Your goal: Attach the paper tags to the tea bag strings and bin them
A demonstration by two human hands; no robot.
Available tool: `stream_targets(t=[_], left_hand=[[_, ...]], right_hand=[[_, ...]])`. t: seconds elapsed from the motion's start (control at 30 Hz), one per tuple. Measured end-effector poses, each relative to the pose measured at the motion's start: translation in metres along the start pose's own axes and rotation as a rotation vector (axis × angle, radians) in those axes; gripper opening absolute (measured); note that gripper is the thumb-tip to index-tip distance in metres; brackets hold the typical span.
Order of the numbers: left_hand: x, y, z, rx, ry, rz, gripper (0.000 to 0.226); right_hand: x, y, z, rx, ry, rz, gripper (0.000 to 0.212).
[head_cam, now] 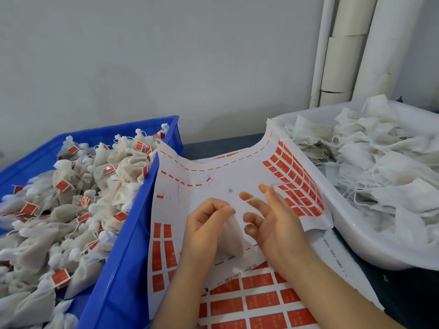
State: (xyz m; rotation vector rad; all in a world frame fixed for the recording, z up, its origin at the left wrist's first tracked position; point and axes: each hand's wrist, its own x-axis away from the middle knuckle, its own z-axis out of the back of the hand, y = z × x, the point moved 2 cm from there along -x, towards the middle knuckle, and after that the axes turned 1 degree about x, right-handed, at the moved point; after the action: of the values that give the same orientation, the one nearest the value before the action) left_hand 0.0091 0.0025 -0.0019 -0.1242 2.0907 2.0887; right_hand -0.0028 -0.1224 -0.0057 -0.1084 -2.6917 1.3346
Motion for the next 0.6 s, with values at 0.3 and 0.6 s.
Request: stream_targets(t=[0.3, 0.6], left_hand=[[0.004, -0.002, -0.007, 0.125, 0.082, 0.026, 0.018], [0.006, 0.0, -0.013, -0.008, -0.049, -0.117, 0.017]], right_hand=[[0.006, -0.005, 0.002, 0.597, 0.116, 0.173, 0.048], [0.01, -0.001, 0.0, 0.614, -0.018, 0.308, 0.004]])
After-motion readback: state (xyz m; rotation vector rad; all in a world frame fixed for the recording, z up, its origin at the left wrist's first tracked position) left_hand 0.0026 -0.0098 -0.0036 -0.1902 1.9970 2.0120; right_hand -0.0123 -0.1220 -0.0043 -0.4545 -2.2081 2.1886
